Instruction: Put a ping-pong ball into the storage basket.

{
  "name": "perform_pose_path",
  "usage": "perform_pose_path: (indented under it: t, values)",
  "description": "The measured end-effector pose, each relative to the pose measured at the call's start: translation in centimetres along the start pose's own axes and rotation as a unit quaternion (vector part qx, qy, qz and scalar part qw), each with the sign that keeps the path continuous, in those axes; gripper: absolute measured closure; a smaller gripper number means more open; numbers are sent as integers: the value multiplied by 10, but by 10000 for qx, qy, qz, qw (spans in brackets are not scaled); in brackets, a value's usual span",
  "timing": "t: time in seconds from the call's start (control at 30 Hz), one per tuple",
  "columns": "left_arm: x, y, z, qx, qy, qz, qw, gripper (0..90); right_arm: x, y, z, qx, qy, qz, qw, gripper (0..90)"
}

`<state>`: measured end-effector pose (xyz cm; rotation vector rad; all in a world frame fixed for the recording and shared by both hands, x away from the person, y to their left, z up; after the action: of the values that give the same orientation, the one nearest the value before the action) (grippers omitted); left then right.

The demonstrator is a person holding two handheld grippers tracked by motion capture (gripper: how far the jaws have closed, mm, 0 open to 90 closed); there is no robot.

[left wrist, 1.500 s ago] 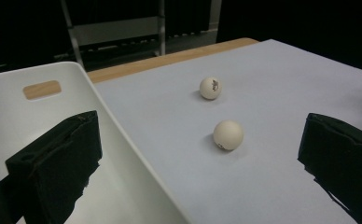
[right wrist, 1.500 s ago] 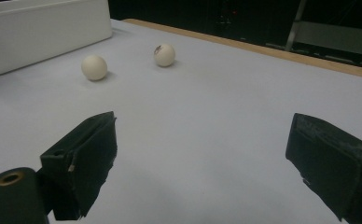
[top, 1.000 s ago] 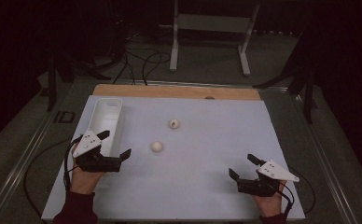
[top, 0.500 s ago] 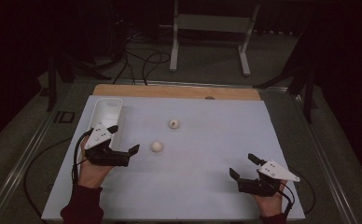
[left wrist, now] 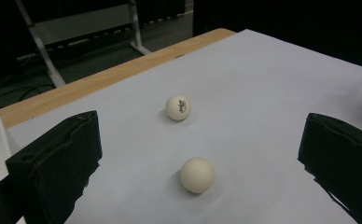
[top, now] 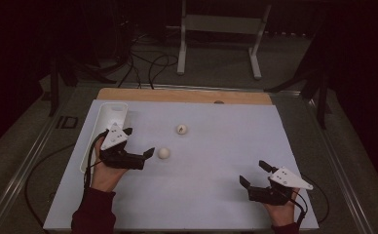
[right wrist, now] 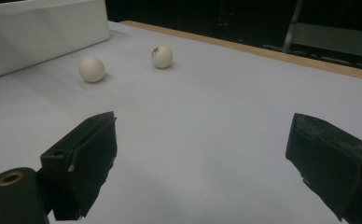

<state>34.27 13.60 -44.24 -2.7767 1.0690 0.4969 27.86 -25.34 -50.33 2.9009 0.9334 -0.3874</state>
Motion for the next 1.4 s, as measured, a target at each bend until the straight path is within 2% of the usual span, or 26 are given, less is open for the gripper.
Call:
perform_pose_path:
  t: [0.73, 1.07, 1.4]
  values:
    - [25, 5, 1, -68, -137, 21, 9999, 2, 0, -1, 0, -2, 8, -8, 10000, 85]
    - [34, 6, 0, -153, -138, 39, 9998, 3, 0, -1, 0, 14, 9, -9, 10000, 85]
    - [42, 6, 2, -143, -207, 64, 9997, 2, 0, 0, 0, 16, 12, 4, 10000, 85]
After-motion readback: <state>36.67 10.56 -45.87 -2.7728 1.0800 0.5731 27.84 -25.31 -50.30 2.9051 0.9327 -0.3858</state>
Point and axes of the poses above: each handheld gripper's, and its own axes: x roughly forward along the jaws, z roughly out of its underside, y roughly to its right, the point moved 6 cm from there along x, roughly forward along the jaws, and after that the axes turned 5 degrees about y, right-handed, at the moved point
